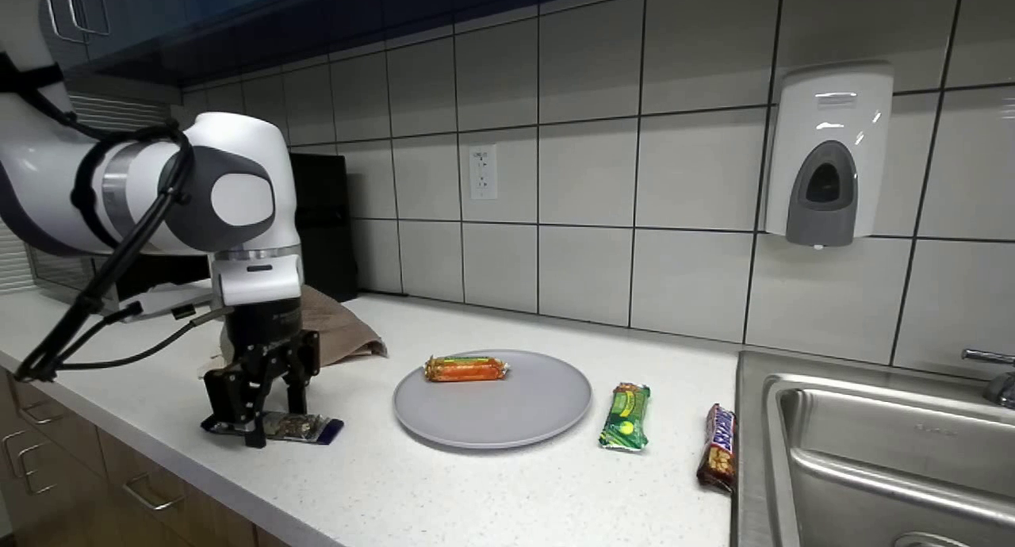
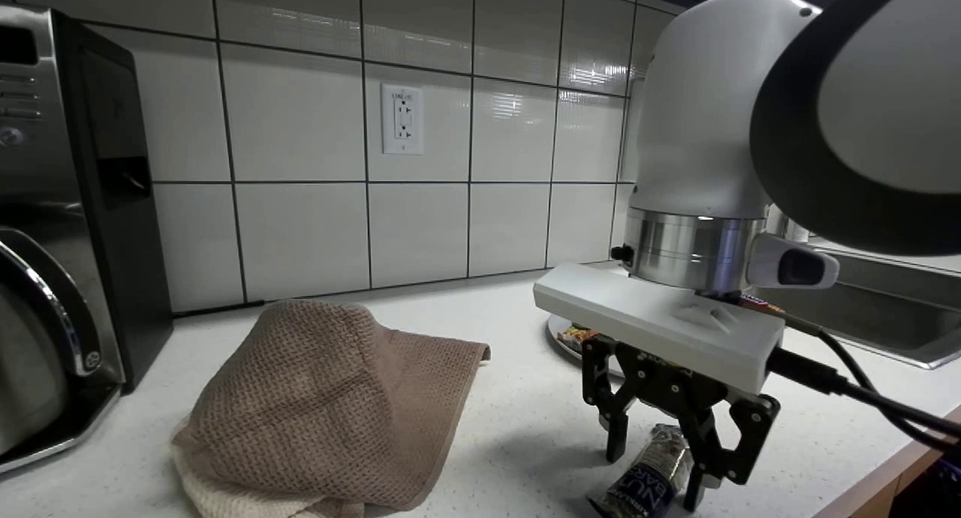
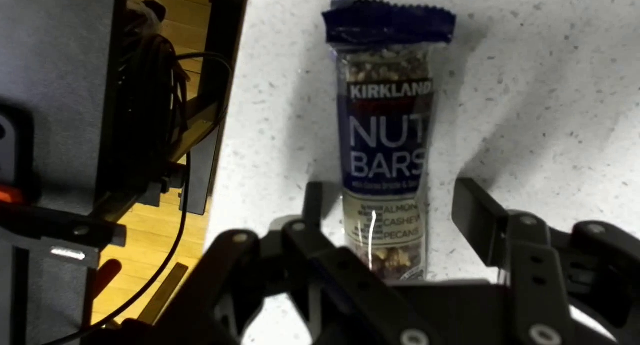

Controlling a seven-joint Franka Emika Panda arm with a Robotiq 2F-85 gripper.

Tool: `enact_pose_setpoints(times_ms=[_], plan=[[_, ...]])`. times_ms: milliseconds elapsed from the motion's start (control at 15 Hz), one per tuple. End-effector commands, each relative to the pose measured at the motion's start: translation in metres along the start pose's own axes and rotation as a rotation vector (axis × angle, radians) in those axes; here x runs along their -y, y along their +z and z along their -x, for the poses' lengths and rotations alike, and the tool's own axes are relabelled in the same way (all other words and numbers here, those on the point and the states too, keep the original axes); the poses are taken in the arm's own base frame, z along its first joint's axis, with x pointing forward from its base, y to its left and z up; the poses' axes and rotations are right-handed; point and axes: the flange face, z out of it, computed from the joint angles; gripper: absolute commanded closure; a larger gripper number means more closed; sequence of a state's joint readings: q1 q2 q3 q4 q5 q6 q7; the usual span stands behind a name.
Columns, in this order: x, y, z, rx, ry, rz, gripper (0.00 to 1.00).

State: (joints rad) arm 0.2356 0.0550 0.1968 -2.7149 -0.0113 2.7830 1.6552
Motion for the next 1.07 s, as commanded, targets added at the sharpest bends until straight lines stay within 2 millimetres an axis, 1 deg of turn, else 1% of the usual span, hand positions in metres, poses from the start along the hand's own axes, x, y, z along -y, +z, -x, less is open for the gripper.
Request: enact_pose_setpoints(times_ms=[0,267,533,733,1000], plan=[[0.013,-0.001,-0.003,-0.003,-0.023,-0.016,0.62],[0.021,-0.011,-0.002,-0.004,-0.031,-0.027,0.92],[0.029,-0.022,-0.001,-0.002,-0.038,-0.043,0.92],[0.037,-0.035,-0.001,-0.003,-0.041,-0.058,0.92],[0.046,-0.053,-0.005,-0.008,-0.041,-0.069,0.92]])
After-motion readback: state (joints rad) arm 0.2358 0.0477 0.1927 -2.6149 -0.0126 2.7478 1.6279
